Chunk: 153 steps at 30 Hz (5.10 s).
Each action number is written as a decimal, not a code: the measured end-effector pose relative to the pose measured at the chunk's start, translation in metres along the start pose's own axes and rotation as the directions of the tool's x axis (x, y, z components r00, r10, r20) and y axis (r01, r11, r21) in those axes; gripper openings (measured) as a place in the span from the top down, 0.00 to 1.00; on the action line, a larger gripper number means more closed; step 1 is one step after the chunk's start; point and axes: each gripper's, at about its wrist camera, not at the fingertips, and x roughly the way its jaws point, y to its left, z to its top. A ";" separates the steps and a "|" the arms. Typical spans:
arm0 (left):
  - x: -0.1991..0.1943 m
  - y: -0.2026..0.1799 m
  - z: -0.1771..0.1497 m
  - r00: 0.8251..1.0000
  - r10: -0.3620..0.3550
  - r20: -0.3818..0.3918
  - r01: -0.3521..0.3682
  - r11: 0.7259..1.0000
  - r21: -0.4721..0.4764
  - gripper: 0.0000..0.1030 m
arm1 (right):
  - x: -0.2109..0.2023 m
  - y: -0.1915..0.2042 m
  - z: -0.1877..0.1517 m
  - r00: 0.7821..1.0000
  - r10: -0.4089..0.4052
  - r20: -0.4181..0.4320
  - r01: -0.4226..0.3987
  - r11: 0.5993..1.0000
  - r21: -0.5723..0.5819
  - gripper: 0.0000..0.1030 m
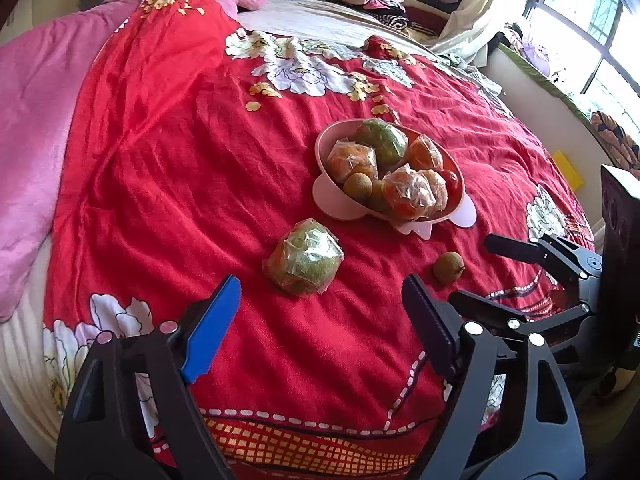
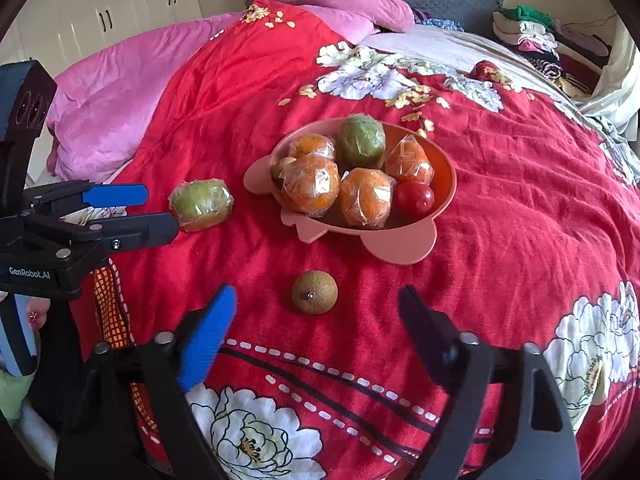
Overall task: Organize fruits
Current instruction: 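Grasp the bagged green fruit with the left tool while the right tool grasps a brown kiwi, then carry the green fruit with the left tool while the right tool carries the kiwi to the bowl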
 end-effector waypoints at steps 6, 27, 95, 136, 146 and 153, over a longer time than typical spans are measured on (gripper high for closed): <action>0.006 -0.003 0.005 1.000 0.002 -0.003 -0.002 1.000 0.017 0.36 | 0.009 -0.001 0.000 0.999 0.026 -0.020 -0.026 1.000 -0.001 0.50; 0.031 0.005 0.014 0.999 0.022 -0.041 -0.021 0.999 0.036 0.52 | 0.024 -0.004 -0.001 0.997 0.068 -0.032 -0.068 0.998 -0.009 0.75; 0.020 -0.057 0.078 0.997 -0.053 0.048 0.045 0.988 0.148 0.65 | -0.041 -0.051 0.040 0.989 0.022 0.145 -0.027 0.999 0.032 0.76; 0.085 -0.057 0.105 0.992 -0.117 -0.043 0.121 0.989 0.089 0.64 | 0.001 -0.069 0.048 0.995 0.024 0.093 -0.027 0.999 0.033 0.76; 0.084 -0.053 0.105 0.991 -0.125 -0.037 0.128 0.989 0.075 0.62 | 0.010 -0.065 0.051 0.996 0.028 0.079 -0.030 0.999 0.021 0.76; 0.079 -0.051 0.108 0.992 -0.125 -0.020 0.126 0.990 0.067 0.58 | 0.016 -0.066 0.052 0.997 0.018 0.079 -0.021 0.999 0.026 0.76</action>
